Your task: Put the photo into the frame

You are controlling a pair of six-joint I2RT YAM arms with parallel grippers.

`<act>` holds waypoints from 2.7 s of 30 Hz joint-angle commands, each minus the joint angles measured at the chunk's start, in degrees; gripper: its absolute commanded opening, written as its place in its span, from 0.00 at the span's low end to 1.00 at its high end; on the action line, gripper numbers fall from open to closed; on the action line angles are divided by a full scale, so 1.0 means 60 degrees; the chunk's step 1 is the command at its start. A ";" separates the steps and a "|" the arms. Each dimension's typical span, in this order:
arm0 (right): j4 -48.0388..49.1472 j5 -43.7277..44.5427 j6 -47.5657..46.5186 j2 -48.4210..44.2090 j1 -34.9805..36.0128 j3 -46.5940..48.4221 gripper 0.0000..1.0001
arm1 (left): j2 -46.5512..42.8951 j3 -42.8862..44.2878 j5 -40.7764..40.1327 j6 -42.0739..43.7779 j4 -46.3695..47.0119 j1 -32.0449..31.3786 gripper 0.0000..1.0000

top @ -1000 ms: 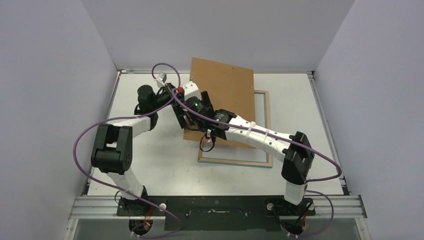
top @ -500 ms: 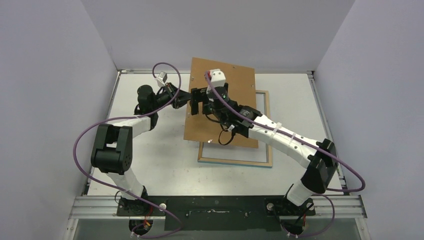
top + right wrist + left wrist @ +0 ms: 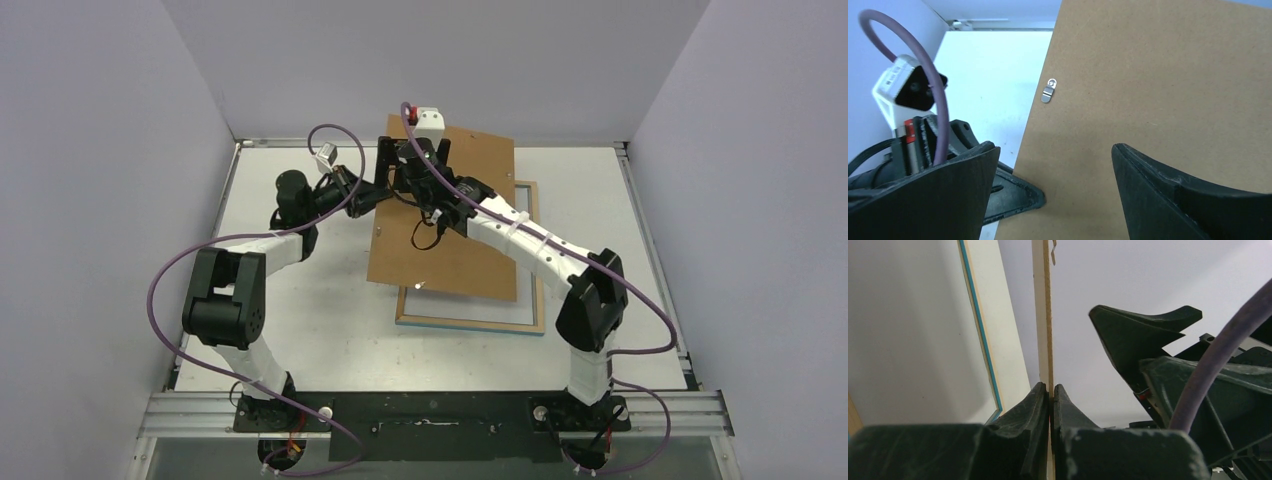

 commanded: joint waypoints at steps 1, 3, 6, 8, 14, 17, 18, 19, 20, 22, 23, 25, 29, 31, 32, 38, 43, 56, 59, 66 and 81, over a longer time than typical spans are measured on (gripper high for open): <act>-0.0340 0.0737 0.0052 0.0354 0.0023 0.0826 0.84 | -0.0502 0.0186 0.0174 -0.0203 0.1173 -0.0085 0.00; -0.0402 0.0766 0.0013 0.0502 -0.0045 0.1005 0.82 | -0.0489 0.0200 0.0197 -0.0210 0.1188 -0.0103 0.00; -0.0671 0.0710 0.0053 0.0595 -0.0187 0.1198 0.81 | -0.0471 0.0185 0.0159 -0.0176 0.1100 -0.0114 0.00; -0.0705 0.0528 0.0102 0.0402 -0.0352 0.1010 0.81 | -0.0400 0.0195 0.0095 -0.0120 0.0965 -0.0147 0.00; -0.0786 -0.0524 0.0775 -0.1019 -0.1357 -0.0599 0.82 | 0.0193 0.0456 -0.0084 0.0268 0.0882 -0.0501 0.00; -0.1158 -0.0850 0.1316 -0.1875 -0.2114 -0.1641 0.83 | 0.0609 0.0547 -0.0307 0.0510 0.0896 -0.0761 0.00; -0.1236 -0.0914 0.1512 -0.2214 -0.2389 -0.2026 0.83 | 0.0788 0.0577 -0.0394 0.0561 0.1047 -0.0853 0.00; -0.1257 -0.0964 0.1732 -0.2548 -0.2700 -0.2481 0.83 | 0.0959 0.0632 -0.0468 0.0643 0.1086 -0.0935 0.00; -0.1249 -0.1058 0.1929 -0.2857 -0.2962 -0.2913 0.83 | 0.1133 0.0716 -0.0564 0.0733 0.1029 -0.1010 0.00; -0.1262 -0.1222 0.2221 -0.3423 -0.3531 -0.3774 0.84 | 0.1444 0.0749 -0.0827 0.0871 0.1064 -0.1101 0.00; -0.1273 -0.1367 0.2321 -0.3691 -0.3885 -0.4098 0.84 | 0.1637 0.0734 -0.0935 0.0874 0.1170 -0.1140 0.00; -0.1334 -0.1598 0.2490 -0.4106 -0.4405 -0.4646 0.83 | 0.1893 0.0704 -0.1151 0.0771 0.1551 -0.1190 0.00; -0.1703 -0.1900 0.2813 -0.4567 -0.5345 -0.5525 0.82 | 0.2248 0.0701 -0.1421 0.0851 0.1673 -0.1280 0.00; -0.1742 -0.2368 0.3049 -0.4650 -0.5838 -0.6003 0.80 | 0.2376 0.0734 -0.1471 0.0964 0.1533 -0.1347 0.00; -0.1752 -0.2522 0.3208 -0.4677 -0.6061 -0.6309 0.79 | 0.2456 0.0760 -0.1434 0.0975 0.1509 -0.1380 0.00; -0.1850 -0.3111 0.3365 -0.4468 -0.6925 -0.7163 0.75 | 0.2839 0.0812 -0.1227 0.0843 0.1725 -0.1525 0.00; -0.1820 -0.3562 0.3360 -0.4136 -0.7578 -0.7648 0.70 | 0.2979 0.0904 -0.1091 0.0721 0.1805 -0.1555 0.00; -0.1155 -0.4039 0.3438 -0.3129 -0.8137 -0.8473 0.54 | 0.3392 0.0983 -0.1156 0.0462 0.1891 -0.1780 0.00; -0.1034 -0.3975 0.3557 -0.2992 -0.8200 -0.8671 0.50 | 0.3264 0.0773 -0.1144 0.0430 0.1915 -0.1782 0.00; -0.0723 -0.3489 0.3489 -0.2995 -0.8237 -0.9158 0.38 | 0.2990 0.0297 -0.1146 0.0296 0.2161 -0.1782 0.00; -0.0296 -0.3959 0.3258 -0.2692 -0.8235 -0.9441 0.38 | 0.3600 0.0506 -0.1522 -0.0133 0.3294 -0.1782 0.00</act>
